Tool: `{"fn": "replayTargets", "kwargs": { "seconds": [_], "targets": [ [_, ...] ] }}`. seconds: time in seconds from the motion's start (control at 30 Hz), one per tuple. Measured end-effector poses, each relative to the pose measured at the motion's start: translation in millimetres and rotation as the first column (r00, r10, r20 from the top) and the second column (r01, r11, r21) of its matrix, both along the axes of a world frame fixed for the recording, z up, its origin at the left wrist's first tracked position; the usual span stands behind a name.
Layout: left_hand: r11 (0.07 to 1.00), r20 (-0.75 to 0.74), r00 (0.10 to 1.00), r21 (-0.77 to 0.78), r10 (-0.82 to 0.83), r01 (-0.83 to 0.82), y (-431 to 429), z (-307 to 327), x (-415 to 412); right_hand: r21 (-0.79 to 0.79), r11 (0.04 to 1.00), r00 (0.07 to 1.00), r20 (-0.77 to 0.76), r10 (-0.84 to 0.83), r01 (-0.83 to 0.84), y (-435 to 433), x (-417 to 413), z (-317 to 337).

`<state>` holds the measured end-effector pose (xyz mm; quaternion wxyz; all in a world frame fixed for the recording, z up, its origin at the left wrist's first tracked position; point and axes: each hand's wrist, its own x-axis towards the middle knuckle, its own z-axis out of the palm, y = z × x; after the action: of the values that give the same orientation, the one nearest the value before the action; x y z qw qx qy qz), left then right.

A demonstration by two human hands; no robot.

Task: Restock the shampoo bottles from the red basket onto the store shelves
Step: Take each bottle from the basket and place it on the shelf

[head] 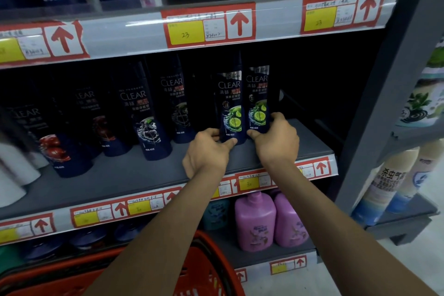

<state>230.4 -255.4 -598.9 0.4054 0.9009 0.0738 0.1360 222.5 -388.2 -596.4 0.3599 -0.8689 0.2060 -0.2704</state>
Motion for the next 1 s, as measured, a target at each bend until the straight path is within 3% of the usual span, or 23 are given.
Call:
{"fn": "replayTargets", "kwargs": {
  "seconds": [0.3,0.53,1.0],
  "targets": [
    [0.997,-0.106,0.994,-0.069,-0.032,0.025,-5.4,12.4,7.5,-0.120,0.993,0.997,-0.074,-0.007,-0.002,2.7,3.1,1.2],
    [0.999,-0.032,0.999,0.022,0.034,-0.034,-11.1,5.3,9.8,-0.167,0.986,0.998,-0.067,-0.014,0.003,1.9,3.0,-1.9],
    [0.999,-0.004,1.000,0.046,0.016,-0.016,-11.5,4.6,7.7,-0.191,0.981,0.997,-0.062,-0.040,0.028,2.2,3.6,-2.4]
  ]
}}
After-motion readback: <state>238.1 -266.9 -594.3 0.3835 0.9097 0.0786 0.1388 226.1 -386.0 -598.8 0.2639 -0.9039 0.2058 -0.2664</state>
